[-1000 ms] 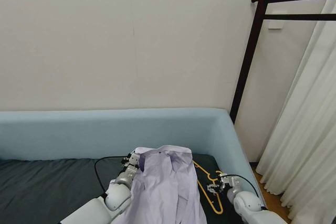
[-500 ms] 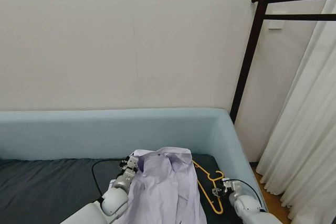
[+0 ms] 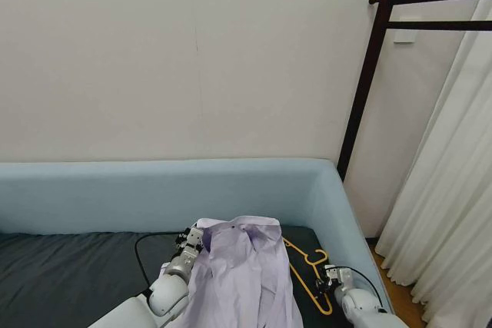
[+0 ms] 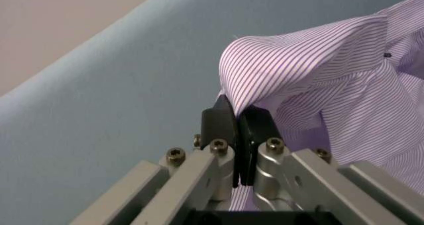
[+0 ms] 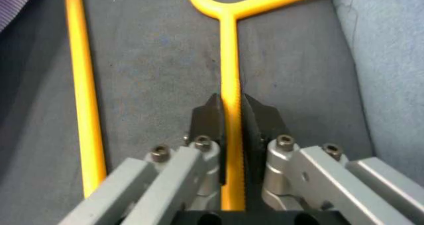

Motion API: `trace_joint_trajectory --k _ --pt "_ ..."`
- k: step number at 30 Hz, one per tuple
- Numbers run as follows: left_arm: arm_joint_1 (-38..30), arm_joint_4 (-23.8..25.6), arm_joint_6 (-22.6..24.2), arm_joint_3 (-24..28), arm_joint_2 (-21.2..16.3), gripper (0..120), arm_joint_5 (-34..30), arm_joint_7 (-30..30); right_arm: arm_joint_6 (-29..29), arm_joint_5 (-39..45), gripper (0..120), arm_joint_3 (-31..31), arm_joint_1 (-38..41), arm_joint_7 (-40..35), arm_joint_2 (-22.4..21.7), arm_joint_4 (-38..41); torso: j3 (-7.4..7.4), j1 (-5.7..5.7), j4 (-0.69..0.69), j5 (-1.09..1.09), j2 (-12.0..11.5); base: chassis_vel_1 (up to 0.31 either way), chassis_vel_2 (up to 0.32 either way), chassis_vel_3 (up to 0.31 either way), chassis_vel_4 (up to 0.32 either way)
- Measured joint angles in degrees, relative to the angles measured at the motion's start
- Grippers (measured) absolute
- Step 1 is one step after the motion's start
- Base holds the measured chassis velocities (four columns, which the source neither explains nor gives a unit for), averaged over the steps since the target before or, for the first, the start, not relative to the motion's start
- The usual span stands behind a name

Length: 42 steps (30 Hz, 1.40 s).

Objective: Pick up the clothes from the sofa and hang them on the clothes hanger.

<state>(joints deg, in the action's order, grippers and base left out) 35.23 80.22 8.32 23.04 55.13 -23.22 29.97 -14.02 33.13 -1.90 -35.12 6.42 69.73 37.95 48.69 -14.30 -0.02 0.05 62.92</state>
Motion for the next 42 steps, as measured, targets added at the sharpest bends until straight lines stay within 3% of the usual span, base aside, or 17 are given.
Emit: trace_joint_trajectory --k 7,21,27,31,32,35,37,39,42 --pt "0.08 0.27 0.16 -0.23 -0.60 0 -0.20 0.00 -1.95 0.62 5 -2.21 0.31 1.27 0.70 -1.34 0.00 0.00 0.01 0.00 0.00 0.000 0.000 0.000 0.000" --pt "2.28 1.97 0.13 -2.32 -2.26 0 -1.26 -0.14 9.73 3.24 5 0.58 1.35 -9.47 -1.51 8.83 0.01 -0.01 0.02 0.01 -0.01 0.000 0.000 0.000 0.000" --pt "3.09 2.61 0.16 -3.09 -2.75 0 -1.46 -0.16 14.02 3.53 5 -0.04 -0.79 -12.97 -3.44 18.66 0.01 -0.01 0.00 -0.01 -0.01 0.000 0.000 0.000 0.000" --pt "2.67 2.86 0.56 -3.34 -2.86 0 -2.75 -0.20 19.49 -8.41 5 -2.87 -9.04 -16.77 -5.98 28.91 -0.01 -0.01 0.02 -0.02 0.00 0.000 0.000 0.000 0.000" --pt "2.67 2.86 0.56 -3.34 -2.86 0 -2.75 -0.20 19.49 -8.41 5 -2.87 -9.04 -16.77 -5.98 28.91 -0.01 -0.01 0.02 -0.02 0.00 0.000 0.000 0.000 0.000" --pt "1.84 3.29 1.01 -3.33 -3.00 0 -3.73 -0.22 24.09 -19.29 5 -6.70 -17.68 -19.00 -7.43 33.44 0.00 0.00 -0.05 0.01 0.00 0.000 0.000 0.000 0.000" --pt "1.69 3.32 1.08 -3.27 -3.06 0 -3.89 -0.23 24.38 -20.16 5 -7.29 -19.13 -19.25 -7.67 34.40 -0.01 0.00 -0.05 0.00 0.00 0.000 0.000 0.000 0.000" --pt "1.17 3.59 1.38 -2.92 -3.35 0 -4.68 -0.27 26.57 -25.74 5 -9.61 -24.14 -19.31 -8.43 37.07 0.00 0.00 0.01 0.01 0.00 0.000 0.000 0.000 0.000" --pt "0.78 3.92 1.63 -2.65 -3.55 0 -5.01 -0.28 29.52 -32.42 5 -11.34 -28.26 -18.97 -8.66 38.53 -0.01 0.00 0.00 0.00 0.00 0.000 0.000 0.000 0.000"
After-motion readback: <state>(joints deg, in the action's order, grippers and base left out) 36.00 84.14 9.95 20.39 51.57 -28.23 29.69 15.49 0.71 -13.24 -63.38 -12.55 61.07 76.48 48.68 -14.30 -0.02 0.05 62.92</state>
